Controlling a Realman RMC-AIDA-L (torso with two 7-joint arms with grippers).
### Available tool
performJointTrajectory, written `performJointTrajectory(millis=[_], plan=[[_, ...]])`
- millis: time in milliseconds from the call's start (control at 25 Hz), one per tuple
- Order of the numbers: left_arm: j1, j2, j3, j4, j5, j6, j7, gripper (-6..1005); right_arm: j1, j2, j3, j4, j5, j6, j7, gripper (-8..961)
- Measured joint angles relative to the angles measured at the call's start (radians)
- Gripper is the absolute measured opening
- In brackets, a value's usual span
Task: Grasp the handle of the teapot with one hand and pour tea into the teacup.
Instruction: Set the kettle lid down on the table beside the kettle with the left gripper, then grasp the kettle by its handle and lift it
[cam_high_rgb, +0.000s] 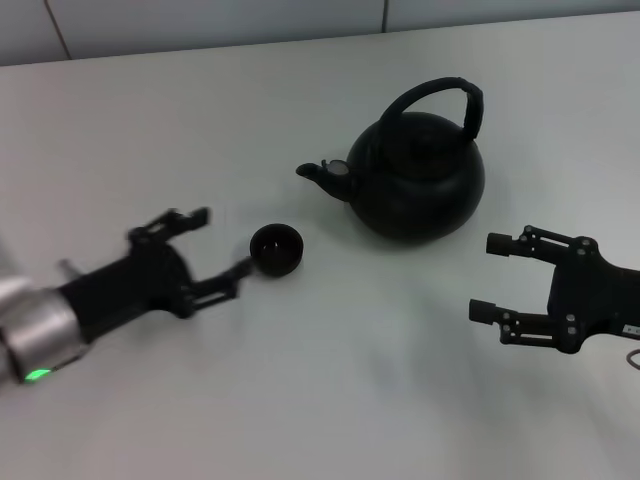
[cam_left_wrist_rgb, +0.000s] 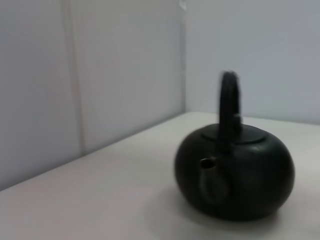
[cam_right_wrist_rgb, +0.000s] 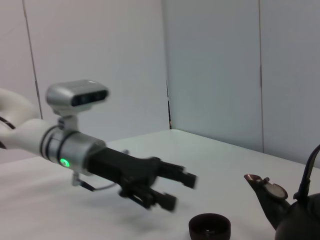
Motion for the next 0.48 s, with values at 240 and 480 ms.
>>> performJointTrajectory(millis=[240, 480], plan=[[0.2, 0.014, 0.006, 0.294, 0.007, 0.242, -0.157, 864, 0.0, -0.002, 0.003, -0.002, 0.002, 0.004, 0.0, 774], [0.31, 0.056, 0.008, 0.33, 0.041, 0.379, -0.167, 864, -0.002, -0.002, 0.01, -0.001, 0.024, 0.004, 0.001, 773]])
